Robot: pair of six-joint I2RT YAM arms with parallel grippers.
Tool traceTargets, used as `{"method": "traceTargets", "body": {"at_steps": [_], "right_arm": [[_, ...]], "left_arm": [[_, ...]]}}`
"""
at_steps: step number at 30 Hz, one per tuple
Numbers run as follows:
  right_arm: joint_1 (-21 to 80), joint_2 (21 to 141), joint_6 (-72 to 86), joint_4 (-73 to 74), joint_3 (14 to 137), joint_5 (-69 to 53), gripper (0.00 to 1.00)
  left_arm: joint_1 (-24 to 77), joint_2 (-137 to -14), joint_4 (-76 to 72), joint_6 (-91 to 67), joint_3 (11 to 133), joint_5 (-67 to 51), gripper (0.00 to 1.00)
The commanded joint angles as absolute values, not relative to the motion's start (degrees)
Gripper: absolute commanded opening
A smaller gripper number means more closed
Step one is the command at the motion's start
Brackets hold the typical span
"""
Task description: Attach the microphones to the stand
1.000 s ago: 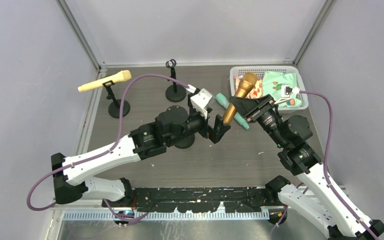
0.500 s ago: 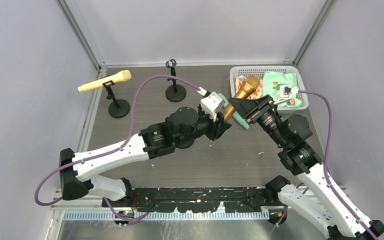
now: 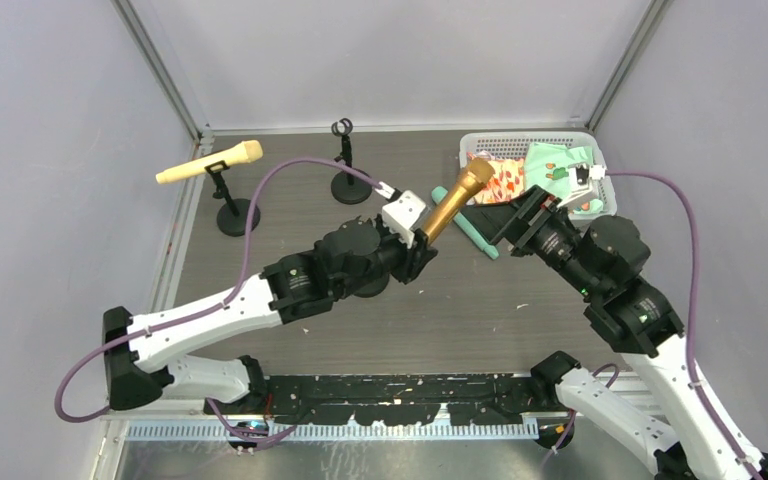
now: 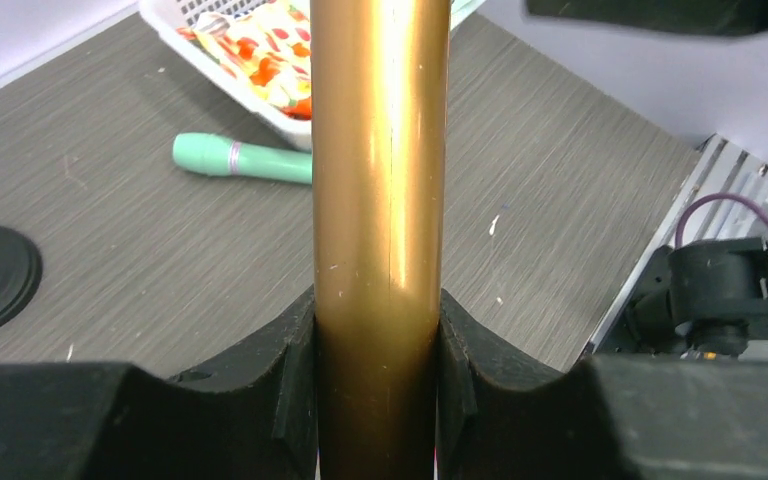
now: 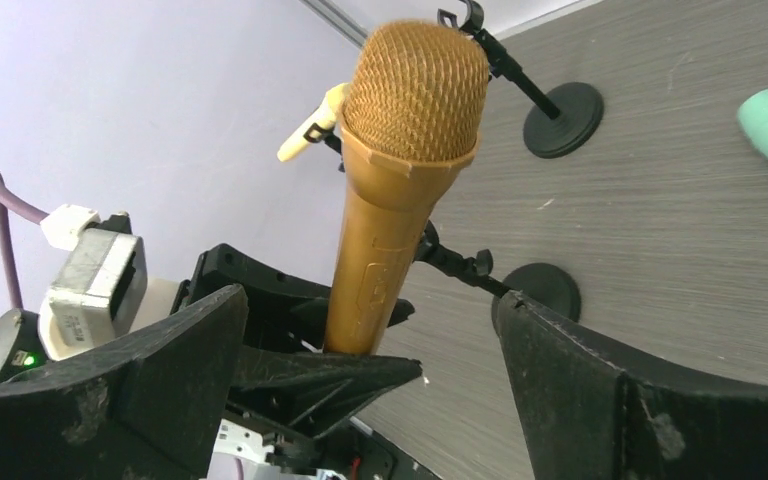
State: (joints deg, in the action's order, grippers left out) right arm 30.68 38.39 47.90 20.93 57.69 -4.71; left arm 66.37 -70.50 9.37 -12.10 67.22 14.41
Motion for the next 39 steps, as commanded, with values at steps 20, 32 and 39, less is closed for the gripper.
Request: {"method": "traceTargets", "body": {"at_steps": [20, 32, 39], "right_arm": [[30.8, 50.2, 36.1, 37.4, 71.4, -32.5, 1.0], [30.8, 50.5, 34.1, 33.4, 71.2, -36.0, 0.98], [30.8, 52.1, 32.9, 32.9, 71.0, -38.4, 0.9]], "left_arm": [[64.5, -48.4, 18.5, -1.9, 53.9, -3.1, 0.0], [64.5, -49.2, 18.6, 9.6, 55.9, -4.7, 0.0], [64.5, -54.9, 17.9, 16.3, 59.4, -6.6, 0.0]]}}
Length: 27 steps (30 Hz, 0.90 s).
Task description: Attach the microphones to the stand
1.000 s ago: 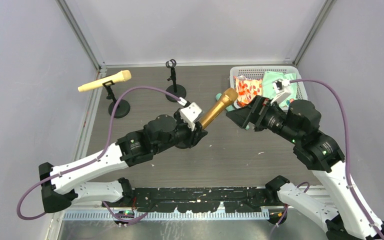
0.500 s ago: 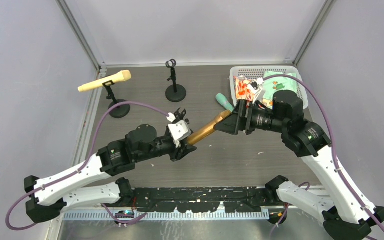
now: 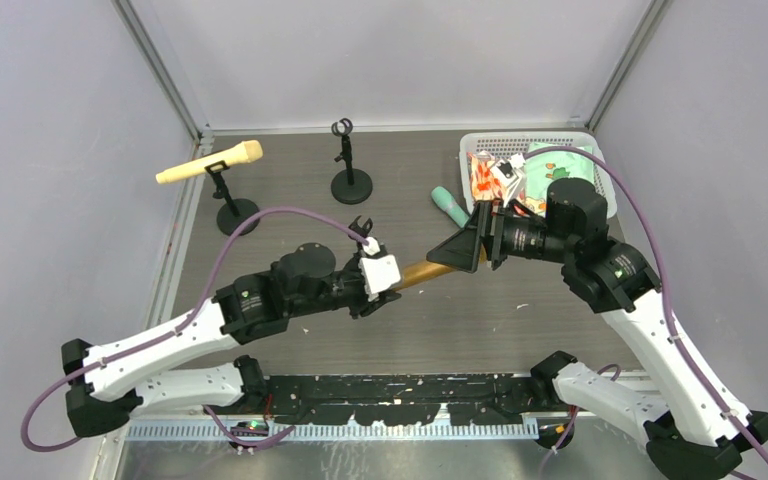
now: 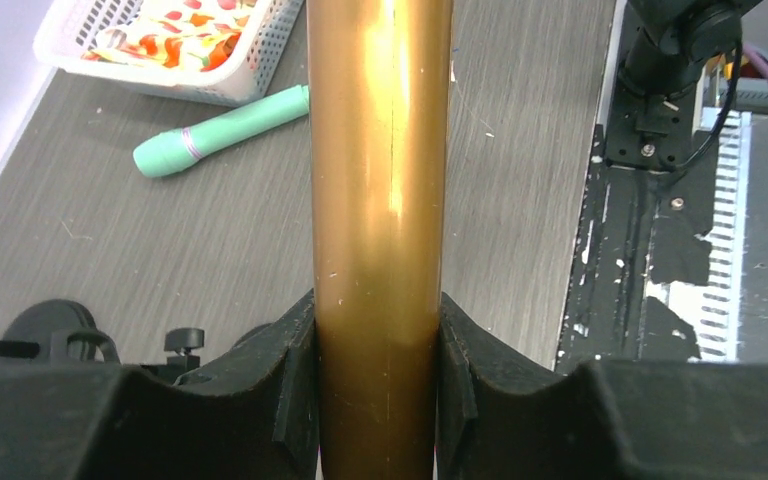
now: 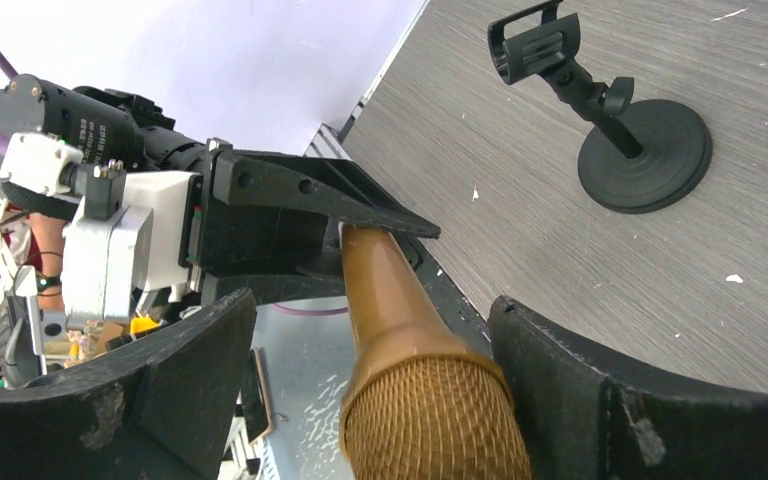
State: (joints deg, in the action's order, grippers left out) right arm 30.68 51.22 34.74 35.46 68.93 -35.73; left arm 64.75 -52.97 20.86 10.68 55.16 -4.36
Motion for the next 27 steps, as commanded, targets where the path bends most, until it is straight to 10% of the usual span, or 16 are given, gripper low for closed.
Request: {"method": "traceTargets", "body": {"at_steps": [1, 14, 27], "right_arm": [[30.8, 52.3, 32.6, 33.2, 71.0, -39.1, 0.89], [30.8, 49.1, 30.0, 34.4, 69.1, -35.6, 0.88], [30.8, 41.7, 46.3, -12.2, 46.8, -8.6, 0.94]], "left_arm": [[64.5, -55.7, 18.1, 17.3, 60.1, -6.5, 0.0], [59.6, -57.5, 15.4, 16.3, 61.3, -7.0, 0.0], [59.6, -58.2, 3.1, 3.8, 55.9, -3.5, 0.0]]}}
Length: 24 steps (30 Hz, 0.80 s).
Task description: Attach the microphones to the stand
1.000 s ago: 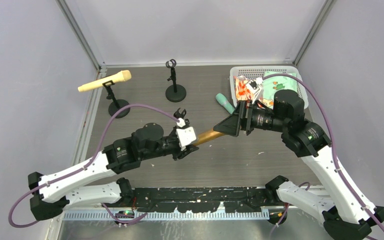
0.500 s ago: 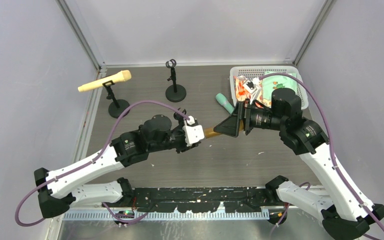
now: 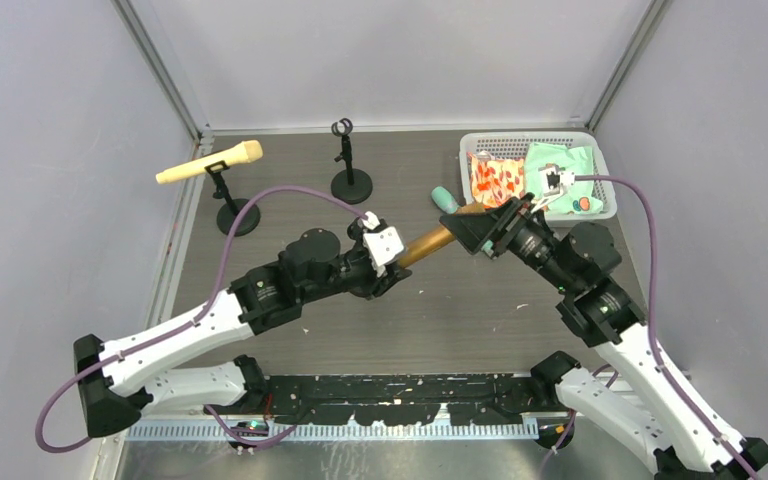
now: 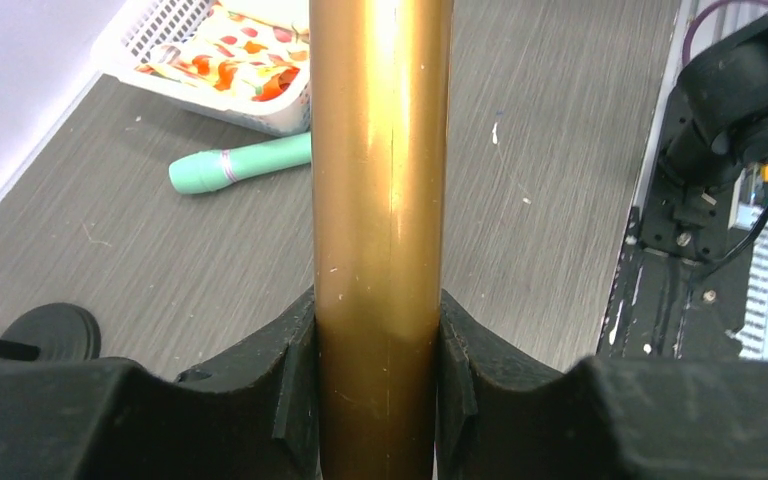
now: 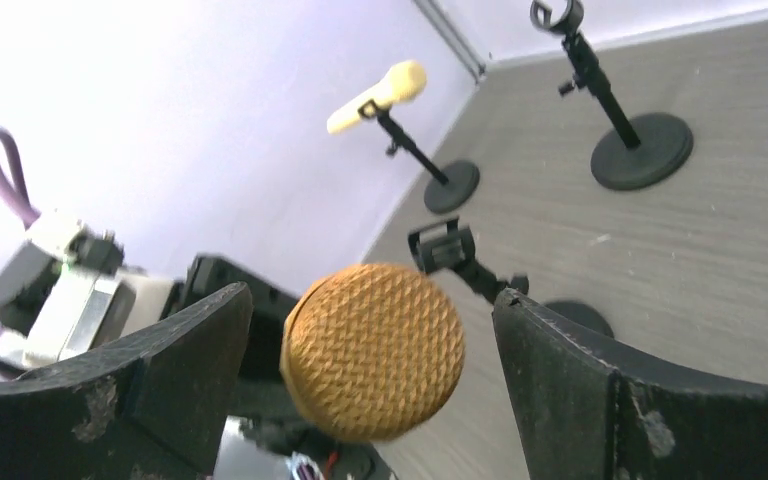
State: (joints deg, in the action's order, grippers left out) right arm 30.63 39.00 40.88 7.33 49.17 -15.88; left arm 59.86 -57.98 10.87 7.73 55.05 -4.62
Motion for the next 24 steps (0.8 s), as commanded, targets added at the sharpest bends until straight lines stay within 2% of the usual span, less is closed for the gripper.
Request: {"method": "traceTargets", "body": {"at_steps": [1, 6, 17, 24], "right_arm": [[30.8, 42.6, 47.1, -14.5, 46.5, -8.5, 0.93], [31.0, 47.0, 49.9, -22.2, 45.6, -9.1, 0.84], [31.7, 50.5, 49.2, -23.6, 45.4, -8.8, 0.81], [31.9, 53.4, 49.0, -22.4, 46.1, -10.6, 0.78]], "left_arm": [[59.5, -58.5, 3.1, 3.6, 56.2, -3.2, 0.0], [59.6, -60.1, 1.7, 0.8, 57.2, -0.5, 0.0], [59.6, -63.1, -2.4, -6.3, 58.4, 8.5, 0.0], [59.6, -64.5, -2.5, -7.6, 60.4, 9.2, 0.01]]}}
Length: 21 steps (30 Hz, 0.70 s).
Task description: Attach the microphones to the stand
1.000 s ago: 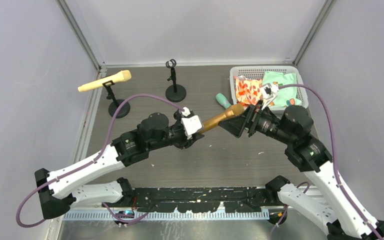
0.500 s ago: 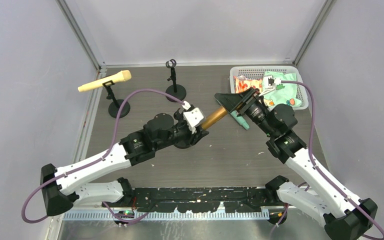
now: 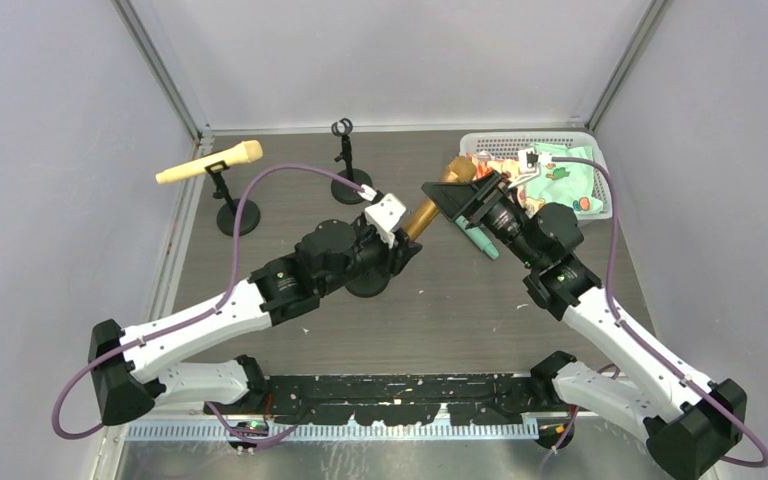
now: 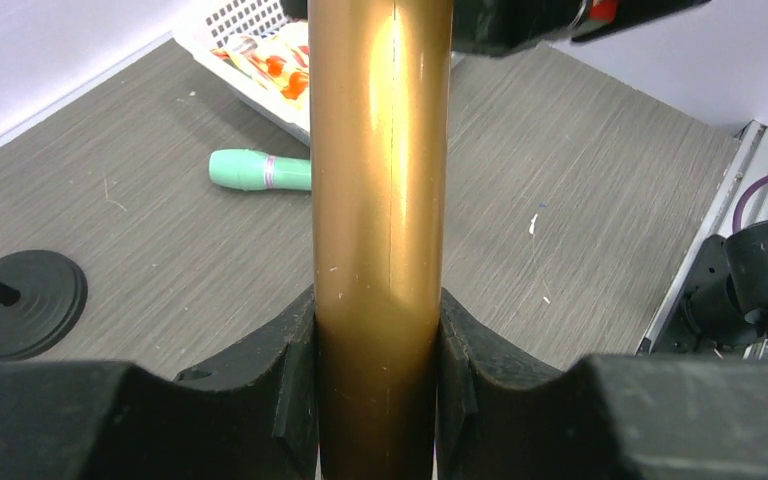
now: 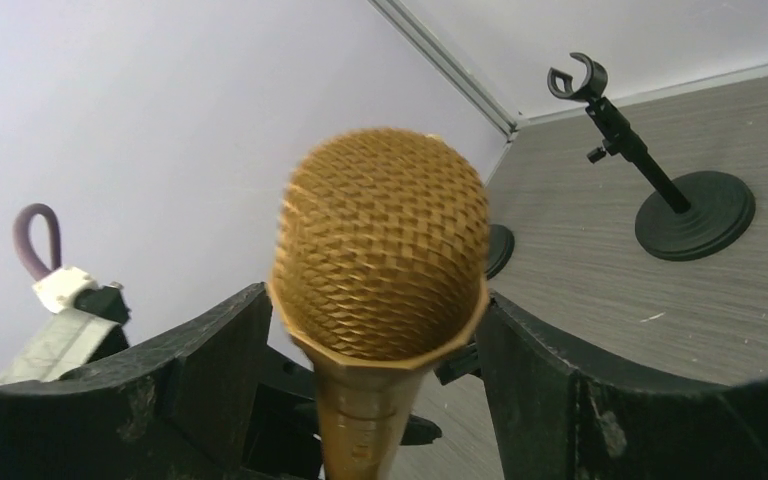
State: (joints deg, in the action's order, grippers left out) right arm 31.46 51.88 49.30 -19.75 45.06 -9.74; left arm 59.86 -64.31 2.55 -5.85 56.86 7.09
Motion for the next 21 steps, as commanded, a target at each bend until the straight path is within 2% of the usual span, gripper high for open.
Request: {"method": "traceTargets", "body": {"at_steps": [1, 12, 18, 19, 20, 21], "right_arm": [[32.0, 53.9, 49.1, -22.5, 46.1, -10.7, 0.77], [32.3, 58.0, 50.7, -27.2, 46.9, -11.4, 0.66], [32.5, 59.2, 51.6, -29.5, 46.6, -11.7, 0.48], [32.4, 59.2, 51.4, -29.9, 46.6, -11.7, 0.44], [32.4, 59.2, 51.4, -30.2, 46.5, -11.6, 0.39], [32.4, 58.9, 51.2, -30.3, 46.4, -11.3, 0.33]], "left_arm": [[59.6, -64.6, -2.3, -7.6, 60.6, 9.3, 0.0], [59.6, -65.2, -1.2, -7.7, 60.9, 8.2, 0.0], [59.5, -65.4, -0.9, -8.5, 60.7, 10.1, 0.0], [59.5, -65.5, -0.7, -8.7, 60.7, 10.5, 0.02], [59.5, -65.5, -0.3, -9.0, 60.7, 11.2, 0.07], [59.6, -65.5, -0.2, -9.4, 60.7, 11.8, 0.18]]}}
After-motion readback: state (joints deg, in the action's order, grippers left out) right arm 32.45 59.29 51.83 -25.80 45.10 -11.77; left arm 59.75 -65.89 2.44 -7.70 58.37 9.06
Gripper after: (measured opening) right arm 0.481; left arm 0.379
